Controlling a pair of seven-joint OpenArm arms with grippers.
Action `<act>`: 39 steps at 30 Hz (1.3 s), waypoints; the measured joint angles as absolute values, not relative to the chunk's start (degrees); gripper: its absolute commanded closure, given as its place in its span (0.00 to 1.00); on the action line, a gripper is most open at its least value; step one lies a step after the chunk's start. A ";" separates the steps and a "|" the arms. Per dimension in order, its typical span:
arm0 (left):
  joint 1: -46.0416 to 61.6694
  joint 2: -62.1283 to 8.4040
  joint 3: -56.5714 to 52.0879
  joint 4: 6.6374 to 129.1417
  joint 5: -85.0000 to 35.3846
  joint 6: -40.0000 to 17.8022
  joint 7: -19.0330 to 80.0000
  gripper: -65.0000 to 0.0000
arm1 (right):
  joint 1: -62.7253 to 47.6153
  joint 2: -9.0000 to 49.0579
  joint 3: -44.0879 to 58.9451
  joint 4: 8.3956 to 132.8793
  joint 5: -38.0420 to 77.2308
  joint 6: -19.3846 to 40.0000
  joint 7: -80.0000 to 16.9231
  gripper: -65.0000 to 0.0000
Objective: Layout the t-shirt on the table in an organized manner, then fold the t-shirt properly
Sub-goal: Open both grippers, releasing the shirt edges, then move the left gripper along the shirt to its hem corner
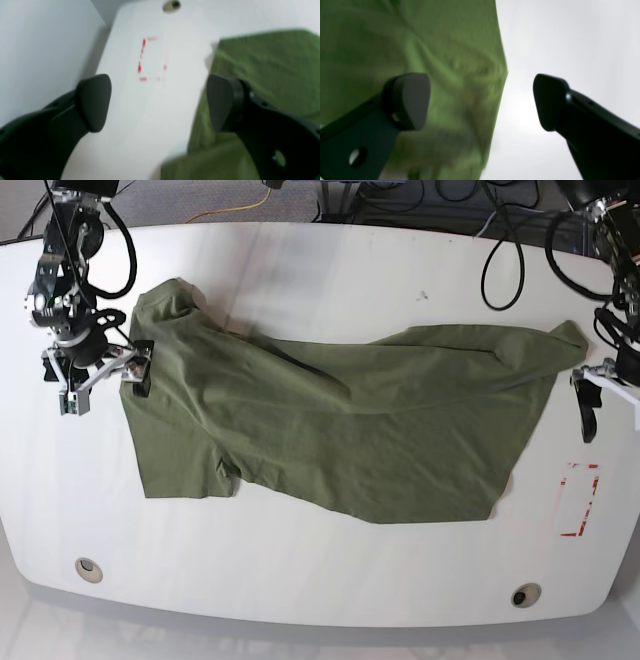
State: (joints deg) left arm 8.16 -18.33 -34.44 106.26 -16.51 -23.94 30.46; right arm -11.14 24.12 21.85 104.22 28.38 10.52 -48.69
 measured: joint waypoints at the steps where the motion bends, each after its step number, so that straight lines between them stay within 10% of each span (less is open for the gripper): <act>1: 7.07 -17.82 -34.15 106.19 -16.43 -23.77 30.41 0.12 | -10.22 24.12 21.71 102.80 28.36 10.52 -47.72 0.03; 39: 0.34 -13.91 -24.80 105.62 -16.36 -23.62 30.59 0.12 | 5.82 22.37 31.94 70.08 27.27 27.42 -45.23 0.03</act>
State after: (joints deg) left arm 0.34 -13.91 -24.80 105.62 -16.36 -23.62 30.59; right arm 5.82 22.37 31.94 70.08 27.27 27.42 -45.23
